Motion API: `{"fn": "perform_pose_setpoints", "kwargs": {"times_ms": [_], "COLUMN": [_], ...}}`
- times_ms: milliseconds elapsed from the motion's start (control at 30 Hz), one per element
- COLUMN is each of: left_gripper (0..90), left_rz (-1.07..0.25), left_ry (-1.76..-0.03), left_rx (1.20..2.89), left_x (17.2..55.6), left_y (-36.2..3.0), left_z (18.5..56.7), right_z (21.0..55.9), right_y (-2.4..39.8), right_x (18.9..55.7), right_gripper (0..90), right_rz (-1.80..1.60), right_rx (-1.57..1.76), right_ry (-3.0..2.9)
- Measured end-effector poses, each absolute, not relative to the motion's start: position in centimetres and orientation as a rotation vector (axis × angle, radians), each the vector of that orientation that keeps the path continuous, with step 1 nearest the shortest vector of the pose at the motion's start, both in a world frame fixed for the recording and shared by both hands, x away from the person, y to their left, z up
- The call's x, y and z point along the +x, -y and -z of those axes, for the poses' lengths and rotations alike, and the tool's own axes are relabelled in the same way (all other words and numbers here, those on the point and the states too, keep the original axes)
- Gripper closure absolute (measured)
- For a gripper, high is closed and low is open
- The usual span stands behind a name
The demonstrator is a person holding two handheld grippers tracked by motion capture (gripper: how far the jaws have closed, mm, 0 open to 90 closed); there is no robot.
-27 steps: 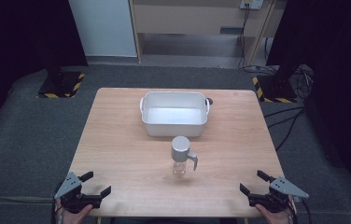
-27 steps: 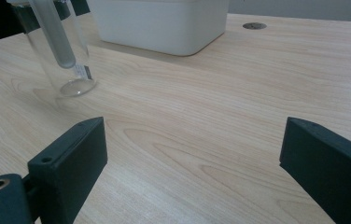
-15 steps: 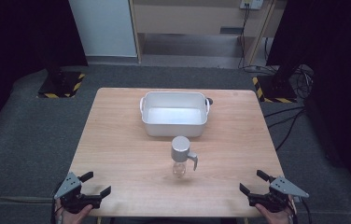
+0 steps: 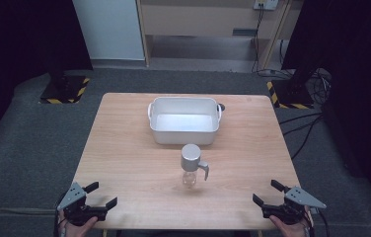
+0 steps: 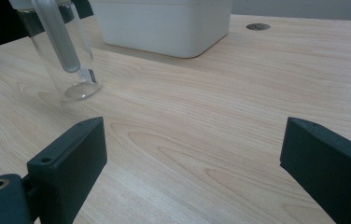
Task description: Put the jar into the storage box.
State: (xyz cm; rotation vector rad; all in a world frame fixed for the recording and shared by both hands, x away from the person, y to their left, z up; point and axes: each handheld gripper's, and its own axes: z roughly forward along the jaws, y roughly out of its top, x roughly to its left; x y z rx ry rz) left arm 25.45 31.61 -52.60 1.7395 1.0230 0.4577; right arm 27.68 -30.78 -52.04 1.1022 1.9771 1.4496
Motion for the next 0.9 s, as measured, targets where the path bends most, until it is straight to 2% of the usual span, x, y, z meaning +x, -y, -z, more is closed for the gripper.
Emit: {"fn": "perform_pose_setpoints", "kwargs": {"times_ms": [500, 900], "left_gripper": [0.5, 0.5], "left_rz": [-0.459, -0.459], "left_ry": [-1.023, -1.022], "left_rx": [1.748, 1.756], "left_x": [25.5, 25.5], "left_y": [-31.5, -31.5], "left_z": [52.6, 52.7], "right_z": [51.1, 48.6], "right_y": [30.3, 29.6], "right_x": [28.0, 28.5], "right_gripper": [7.3, 7.4], "right_rz": [-1.467, -1.482], "right_rx": [1.077, 1.041], "right_ry": [-1.981, -1.998]}}
